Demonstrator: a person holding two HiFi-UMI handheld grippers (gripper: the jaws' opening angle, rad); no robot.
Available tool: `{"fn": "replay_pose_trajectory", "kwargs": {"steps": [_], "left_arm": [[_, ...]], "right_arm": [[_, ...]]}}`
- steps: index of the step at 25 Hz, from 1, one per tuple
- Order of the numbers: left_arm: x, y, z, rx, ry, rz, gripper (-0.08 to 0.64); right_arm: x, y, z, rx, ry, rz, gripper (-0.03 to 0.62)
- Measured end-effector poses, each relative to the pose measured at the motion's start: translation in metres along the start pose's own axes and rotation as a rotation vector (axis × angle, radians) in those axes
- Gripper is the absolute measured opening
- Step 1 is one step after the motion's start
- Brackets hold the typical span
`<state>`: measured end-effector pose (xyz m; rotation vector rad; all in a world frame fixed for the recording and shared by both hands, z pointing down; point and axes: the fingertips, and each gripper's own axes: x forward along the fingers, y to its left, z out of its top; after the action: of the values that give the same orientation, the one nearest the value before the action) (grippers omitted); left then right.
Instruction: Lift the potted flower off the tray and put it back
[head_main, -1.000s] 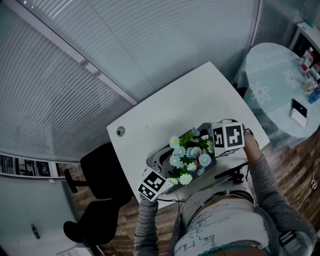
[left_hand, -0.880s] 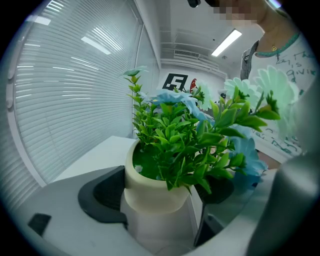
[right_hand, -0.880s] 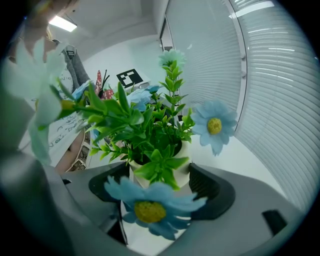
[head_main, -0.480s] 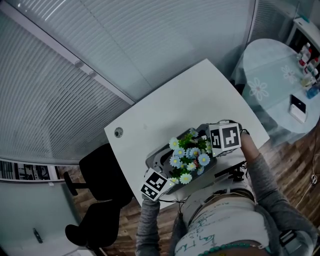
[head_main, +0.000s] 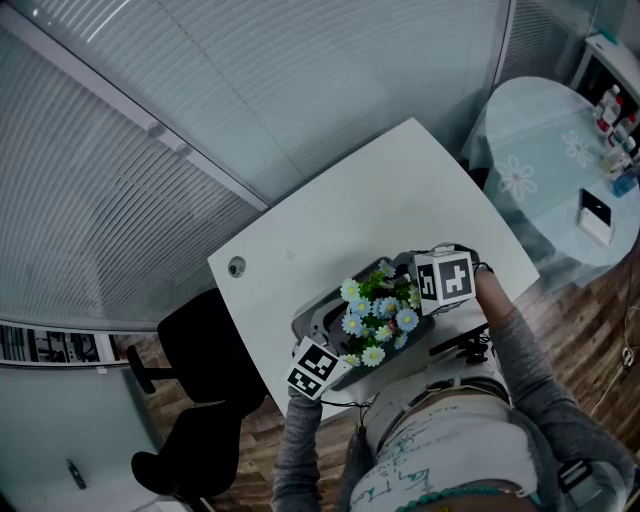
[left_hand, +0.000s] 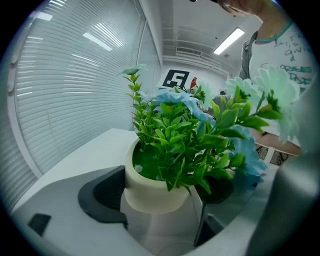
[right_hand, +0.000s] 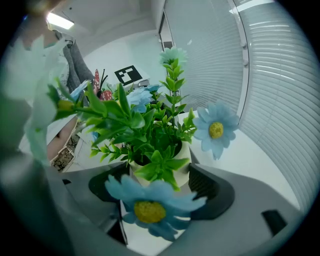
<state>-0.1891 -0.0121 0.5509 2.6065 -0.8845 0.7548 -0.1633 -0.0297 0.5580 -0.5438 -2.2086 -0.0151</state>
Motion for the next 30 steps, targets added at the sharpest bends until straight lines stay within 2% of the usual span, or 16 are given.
{"fn": "replay_pose_trajectory", "kwargs": {"steps": [20, 30], "left_arm": [[0.022, 0.001, -0.042, -0.009, 0.067, -0.018, 0.428], [0.03, 0.005, -0.057, -0.007, 0.105, -0.01, 0.428]], "right_arm": [[0.042, -0.006, -0.031, 0.02, 0.03, 0.0, 0.362], [0.052, -0.007, -0.04, 0.022, 0.1, -0.004, 0.362]]}}
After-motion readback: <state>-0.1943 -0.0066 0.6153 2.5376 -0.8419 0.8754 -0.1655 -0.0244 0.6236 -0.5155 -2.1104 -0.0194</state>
